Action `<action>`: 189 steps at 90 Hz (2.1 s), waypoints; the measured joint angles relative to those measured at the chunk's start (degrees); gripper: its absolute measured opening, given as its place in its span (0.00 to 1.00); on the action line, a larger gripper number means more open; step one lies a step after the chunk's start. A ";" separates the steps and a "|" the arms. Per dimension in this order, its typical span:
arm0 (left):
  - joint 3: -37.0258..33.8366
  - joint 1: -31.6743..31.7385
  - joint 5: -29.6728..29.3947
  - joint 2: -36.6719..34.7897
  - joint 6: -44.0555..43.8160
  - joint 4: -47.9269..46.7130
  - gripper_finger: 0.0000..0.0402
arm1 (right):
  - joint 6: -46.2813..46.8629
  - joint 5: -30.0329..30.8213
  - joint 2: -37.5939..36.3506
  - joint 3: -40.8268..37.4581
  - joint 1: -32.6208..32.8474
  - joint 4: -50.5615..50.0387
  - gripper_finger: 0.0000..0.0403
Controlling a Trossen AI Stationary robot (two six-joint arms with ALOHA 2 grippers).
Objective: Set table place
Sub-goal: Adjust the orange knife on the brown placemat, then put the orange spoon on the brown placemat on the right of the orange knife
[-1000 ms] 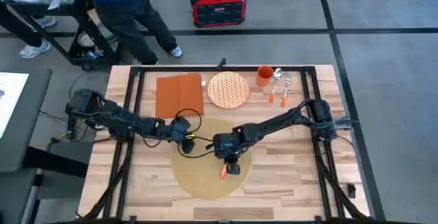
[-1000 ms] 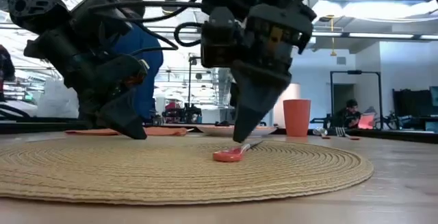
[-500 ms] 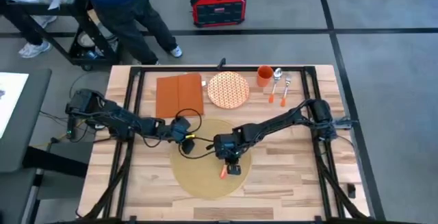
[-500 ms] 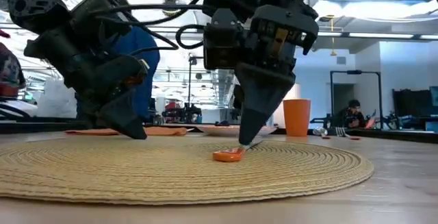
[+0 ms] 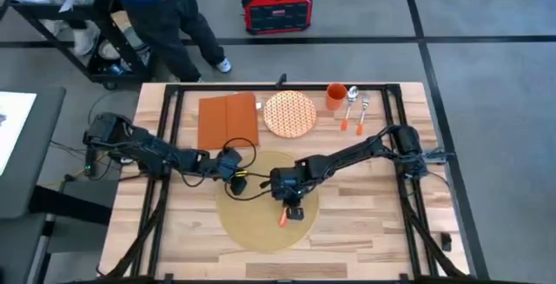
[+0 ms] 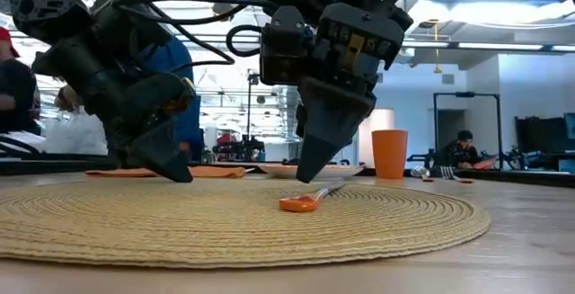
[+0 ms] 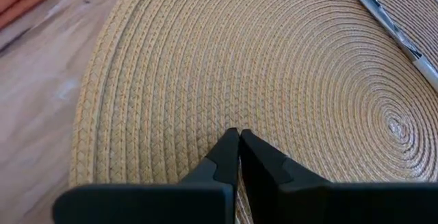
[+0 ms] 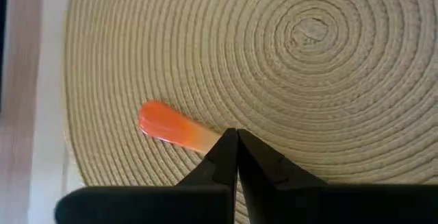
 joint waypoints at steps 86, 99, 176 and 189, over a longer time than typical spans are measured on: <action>-0.10 0.04 1.78 -0.36 -2.44 2.32 0.00 | -3.13 10.20 -8.57 2.97 -3.47 -4.80 0.00; 2.13 0.00 6.25 -0.96 -4.01 0.82 0.00 | -3.11 18.43 -12.50 2.74 -7.01 -16.61 0.00; 38.43 22.99 -2.27 -14.49 20.63 -36.38 0.00 | 17.64 30.25 -46.13 -29.01 -48.94 -23.50 0.00; 35.09 30.69 5.21 -17.59 21.41 -38.32 0.00 | 15.20 17.20 -48.92 -34.13 -56.53 -9.02 0.04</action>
